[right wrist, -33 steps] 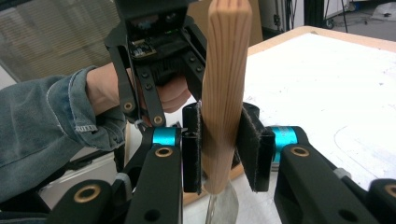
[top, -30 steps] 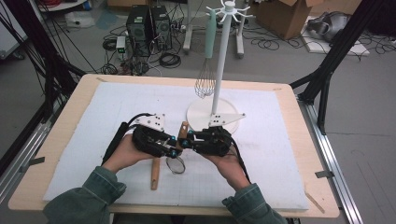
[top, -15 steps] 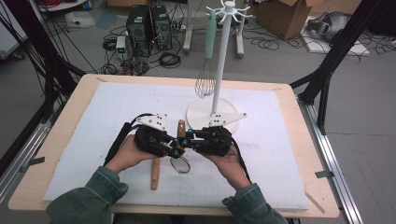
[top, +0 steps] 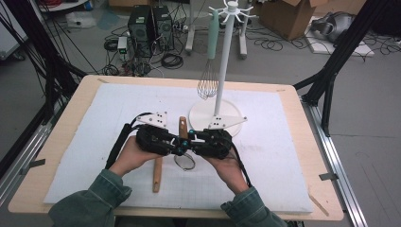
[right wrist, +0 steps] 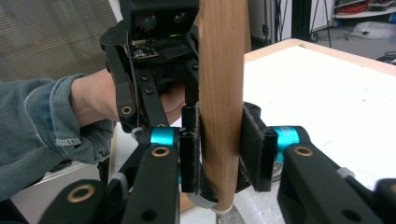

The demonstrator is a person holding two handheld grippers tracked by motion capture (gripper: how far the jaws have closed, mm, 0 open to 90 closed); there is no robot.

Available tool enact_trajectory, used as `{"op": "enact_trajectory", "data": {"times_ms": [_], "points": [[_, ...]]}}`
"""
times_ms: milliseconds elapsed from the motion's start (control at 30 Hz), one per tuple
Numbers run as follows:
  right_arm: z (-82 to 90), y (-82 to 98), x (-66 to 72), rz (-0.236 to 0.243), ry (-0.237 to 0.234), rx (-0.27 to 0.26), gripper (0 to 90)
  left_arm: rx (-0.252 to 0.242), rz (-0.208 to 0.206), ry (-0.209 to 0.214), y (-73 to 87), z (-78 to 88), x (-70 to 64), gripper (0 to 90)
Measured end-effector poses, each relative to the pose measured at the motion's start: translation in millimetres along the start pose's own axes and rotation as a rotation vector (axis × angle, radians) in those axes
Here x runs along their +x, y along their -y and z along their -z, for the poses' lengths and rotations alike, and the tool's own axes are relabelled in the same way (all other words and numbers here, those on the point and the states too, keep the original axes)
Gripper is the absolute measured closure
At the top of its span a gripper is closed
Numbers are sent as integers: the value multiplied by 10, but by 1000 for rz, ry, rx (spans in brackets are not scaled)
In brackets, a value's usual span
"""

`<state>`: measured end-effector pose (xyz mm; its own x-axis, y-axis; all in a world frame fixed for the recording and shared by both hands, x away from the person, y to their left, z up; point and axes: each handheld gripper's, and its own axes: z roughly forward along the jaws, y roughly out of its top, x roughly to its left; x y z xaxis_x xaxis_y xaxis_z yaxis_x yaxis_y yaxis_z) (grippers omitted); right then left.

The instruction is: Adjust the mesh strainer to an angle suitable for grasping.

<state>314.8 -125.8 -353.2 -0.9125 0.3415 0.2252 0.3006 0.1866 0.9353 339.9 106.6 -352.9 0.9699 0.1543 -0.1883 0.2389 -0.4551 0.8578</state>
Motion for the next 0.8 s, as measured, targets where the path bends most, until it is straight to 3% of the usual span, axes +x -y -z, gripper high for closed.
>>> {"op": "enact_trajectory", "data": {"times_ms": [200, 333, 467, 533, 800], "points": [[6, -2, -15, -2, -20, -1, 722, 5, -3, 7, 0, 13, -15, 707], [22, -5, -21, -9, -32, -2, 723, -8, -13, -15, 33, 65, -41, 638], [59, -13, -54, -20, -47, -9, 723, -18, 9, -30, 126, 132, -38, 571], [86, -13, -70, -26, -45, -2, 723, -43, 22, -37, 167, 175, -51, 546], [217, -11, -160, -42, -31, 19, 723, -56, 23, -98, 263, 359, -88, 435]]}}
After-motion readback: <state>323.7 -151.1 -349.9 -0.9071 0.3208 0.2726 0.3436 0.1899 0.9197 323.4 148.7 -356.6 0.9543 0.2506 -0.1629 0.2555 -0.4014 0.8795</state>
